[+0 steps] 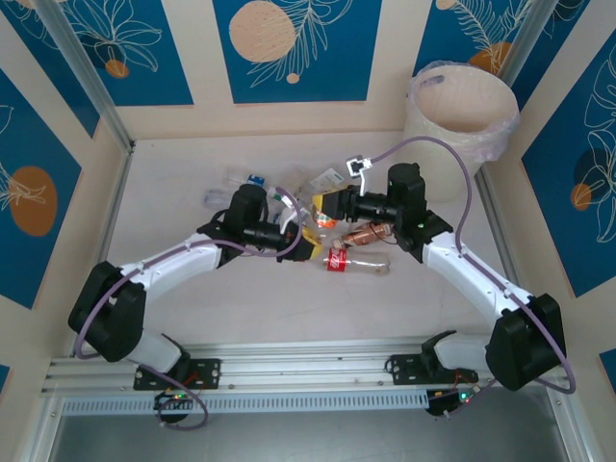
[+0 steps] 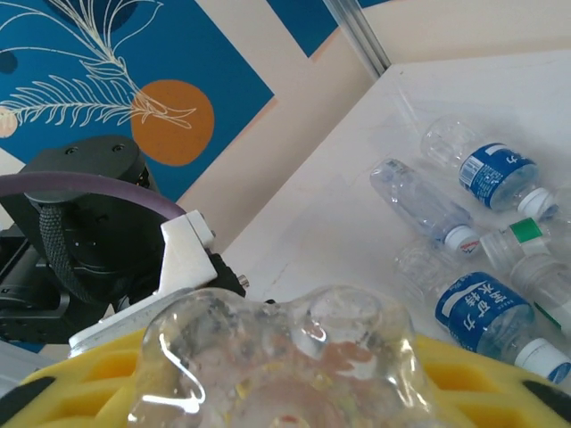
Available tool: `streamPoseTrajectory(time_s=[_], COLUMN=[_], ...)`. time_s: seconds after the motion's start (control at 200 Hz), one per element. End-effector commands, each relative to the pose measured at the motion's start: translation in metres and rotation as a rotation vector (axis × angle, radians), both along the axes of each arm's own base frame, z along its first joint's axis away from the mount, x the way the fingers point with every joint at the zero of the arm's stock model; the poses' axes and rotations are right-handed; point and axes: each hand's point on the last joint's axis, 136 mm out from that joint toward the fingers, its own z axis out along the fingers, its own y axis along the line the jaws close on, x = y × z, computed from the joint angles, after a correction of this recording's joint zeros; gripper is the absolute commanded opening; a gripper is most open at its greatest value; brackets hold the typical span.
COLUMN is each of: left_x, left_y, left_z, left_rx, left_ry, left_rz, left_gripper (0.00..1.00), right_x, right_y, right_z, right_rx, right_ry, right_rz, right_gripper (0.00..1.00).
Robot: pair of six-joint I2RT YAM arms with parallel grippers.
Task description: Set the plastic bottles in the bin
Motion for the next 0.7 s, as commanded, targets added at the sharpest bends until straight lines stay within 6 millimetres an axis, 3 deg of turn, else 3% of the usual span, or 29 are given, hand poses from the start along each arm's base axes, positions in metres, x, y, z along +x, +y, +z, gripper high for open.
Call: streamPoseTrajectory(time_s=[0.0,0.245,0.38,0.395,0.445,0.485,0.56,0.69], left_x=[0.001,0.001,0.003,0.003,0.007,0.008,0.007,0.009], left_y=[-0.006,-0.007,-0.007,-0.007,-0.005,-0.004,0.001,0.017], left_z=[0.002,-0.012,-0.021,-0.021,-0.021,-0.018,-0.009,0.0], left_rx=[-0.019,-0.059,-0.041,-0.038,-0.031,-0.037,-0.072,-0.101], left_ry=[-0.015,0.011,0.035,0.037,0.035,0.018,-0.038,-0.139], left_rz=[-0.021,-0.004,0.003,0.006,0.032,0.043,0.059,0.143], left_gripper=[0.0,0.0,0.0,0.07,0.6,0.8,0.99,1.0], right_x=[0.008,0.025,0.028,0.028,0.027,0.028,0.034,0.059], right_y=[-0.025,-0.054,-0.058,-0.058,-0.056,-0.055,-0.06,-0.081], right_z=[0.007,0.017,0.03,0.033,0.041,0.049,0.06,0.075], right_rx=[0.025,0.088,0.11,0.109,0.097,0.083,0.036,-0.069], right_ry=[0.019,0.026,-0.001,-0.009,-0.036,-0.065,-0.117,-0.182], right_rz=[-0.096,-0.222,-0.207,-0.2,-0.178,-0.174,-0.205,-0.33], right_gripper=[0.32,0.21,0.21,0.22,0.23,0.23,0.25,0.26])
